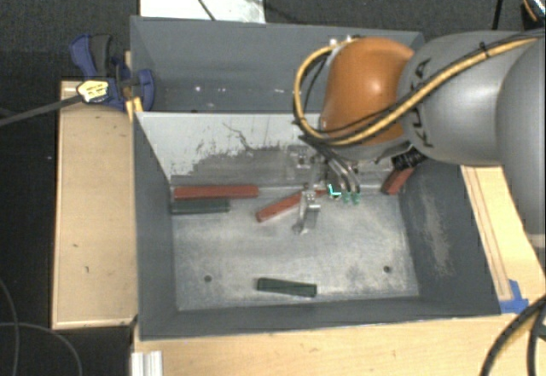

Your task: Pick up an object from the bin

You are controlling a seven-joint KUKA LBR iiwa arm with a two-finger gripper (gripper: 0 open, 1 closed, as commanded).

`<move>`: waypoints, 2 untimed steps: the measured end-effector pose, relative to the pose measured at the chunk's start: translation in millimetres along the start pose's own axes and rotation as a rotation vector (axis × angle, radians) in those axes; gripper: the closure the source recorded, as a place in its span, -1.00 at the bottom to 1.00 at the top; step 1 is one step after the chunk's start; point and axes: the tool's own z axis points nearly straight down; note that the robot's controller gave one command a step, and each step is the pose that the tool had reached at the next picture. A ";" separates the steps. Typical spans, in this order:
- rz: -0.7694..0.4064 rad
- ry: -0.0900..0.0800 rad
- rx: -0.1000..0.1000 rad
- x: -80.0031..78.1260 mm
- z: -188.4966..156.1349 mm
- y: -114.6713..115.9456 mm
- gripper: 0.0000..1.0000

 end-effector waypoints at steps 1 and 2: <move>-0.032 -0.001 0.001 0.0 76.4 -12.5 -1.00; -0.030 -0.009 0.000 -2.0 71.3 -11.7 1.00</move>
Offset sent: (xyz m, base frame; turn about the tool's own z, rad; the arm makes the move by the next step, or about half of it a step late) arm 0.0008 -0.0116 -0.0723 -0.0336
